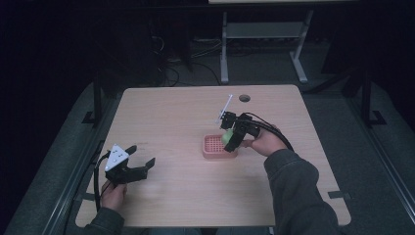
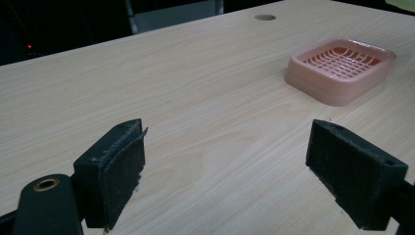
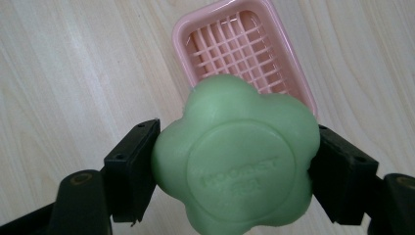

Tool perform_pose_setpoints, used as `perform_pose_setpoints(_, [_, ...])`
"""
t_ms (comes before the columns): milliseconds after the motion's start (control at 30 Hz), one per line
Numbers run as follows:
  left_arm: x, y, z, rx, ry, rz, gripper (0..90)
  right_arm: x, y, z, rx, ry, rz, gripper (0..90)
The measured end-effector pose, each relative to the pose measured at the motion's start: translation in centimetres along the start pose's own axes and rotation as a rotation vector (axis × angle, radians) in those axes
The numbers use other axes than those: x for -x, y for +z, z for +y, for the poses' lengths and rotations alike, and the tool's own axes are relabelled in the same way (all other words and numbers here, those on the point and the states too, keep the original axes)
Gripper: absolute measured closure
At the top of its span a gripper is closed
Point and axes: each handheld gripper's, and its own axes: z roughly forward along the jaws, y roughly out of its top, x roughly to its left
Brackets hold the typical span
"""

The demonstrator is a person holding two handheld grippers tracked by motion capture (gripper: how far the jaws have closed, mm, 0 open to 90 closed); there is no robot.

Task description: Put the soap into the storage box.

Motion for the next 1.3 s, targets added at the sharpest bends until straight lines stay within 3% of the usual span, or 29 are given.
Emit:
perform_pose_setpoints(400, [0.0, -0.1, 0.0, 0.002, -0.003, -0.001, 14.1, 0.5, 1.9, 1.4, -0.017, 0.003, 0.013, 25.7])
perform_pose_setpoints(1300, [0.0, -0.1, 0.0, 0.001, -0.006, -0.005, 14.0, 1.5, 4.5, 2.3, -0.030, 0.037, 0.032, 25.7])
